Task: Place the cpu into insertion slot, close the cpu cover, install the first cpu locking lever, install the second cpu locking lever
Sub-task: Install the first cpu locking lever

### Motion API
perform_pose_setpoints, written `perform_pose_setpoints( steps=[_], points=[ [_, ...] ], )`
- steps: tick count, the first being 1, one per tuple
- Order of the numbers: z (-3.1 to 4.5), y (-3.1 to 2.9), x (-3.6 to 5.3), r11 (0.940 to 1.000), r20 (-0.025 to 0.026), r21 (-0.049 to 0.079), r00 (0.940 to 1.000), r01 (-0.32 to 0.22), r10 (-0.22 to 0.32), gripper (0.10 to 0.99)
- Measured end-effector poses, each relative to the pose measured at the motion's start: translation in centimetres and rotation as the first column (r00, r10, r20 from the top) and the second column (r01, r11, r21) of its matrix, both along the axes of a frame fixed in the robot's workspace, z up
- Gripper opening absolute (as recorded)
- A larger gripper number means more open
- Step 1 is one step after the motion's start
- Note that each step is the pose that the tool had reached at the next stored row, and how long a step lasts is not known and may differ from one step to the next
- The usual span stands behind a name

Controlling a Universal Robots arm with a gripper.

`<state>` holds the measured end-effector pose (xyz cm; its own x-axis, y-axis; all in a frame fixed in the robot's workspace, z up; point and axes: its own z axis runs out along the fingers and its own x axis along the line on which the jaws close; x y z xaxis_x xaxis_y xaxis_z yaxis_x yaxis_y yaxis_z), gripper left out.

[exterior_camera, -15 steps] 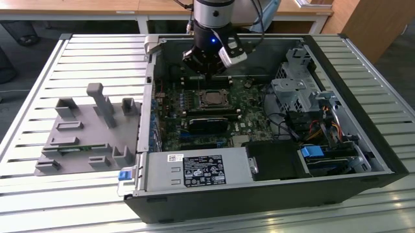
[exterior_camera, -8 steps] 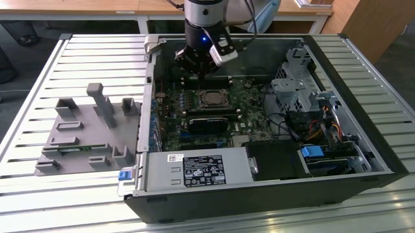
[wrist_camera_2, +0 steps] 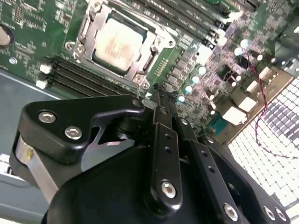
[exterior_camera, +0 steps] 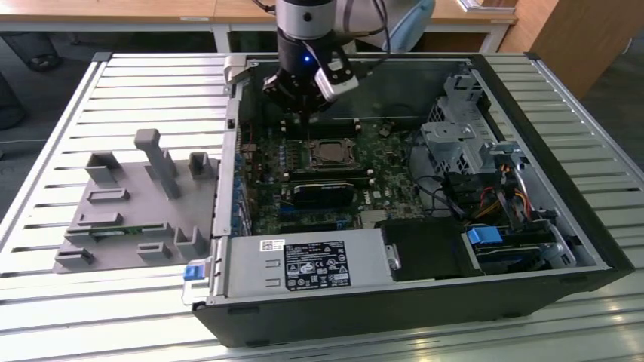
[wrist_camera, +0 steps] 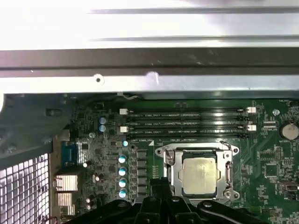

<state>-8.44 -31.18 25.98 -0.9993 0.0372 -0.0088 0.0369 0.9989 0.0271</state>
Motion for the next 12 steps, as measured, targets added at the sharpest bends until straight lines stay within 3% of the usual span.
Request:
perform_pose_setpoints(
  steps=[5, 12],
  points=[
    [-0.09, 0.93, -0.30, 1.0000, 0.0000, 0.000, 1.0000, 0.000, 0.000, 0.106],
    [-0.24, 1.72, -0.37, 1.0000, 0.0001, 0.000, 1.0000, 0.000, 0.000, 0.106]
  ],
)
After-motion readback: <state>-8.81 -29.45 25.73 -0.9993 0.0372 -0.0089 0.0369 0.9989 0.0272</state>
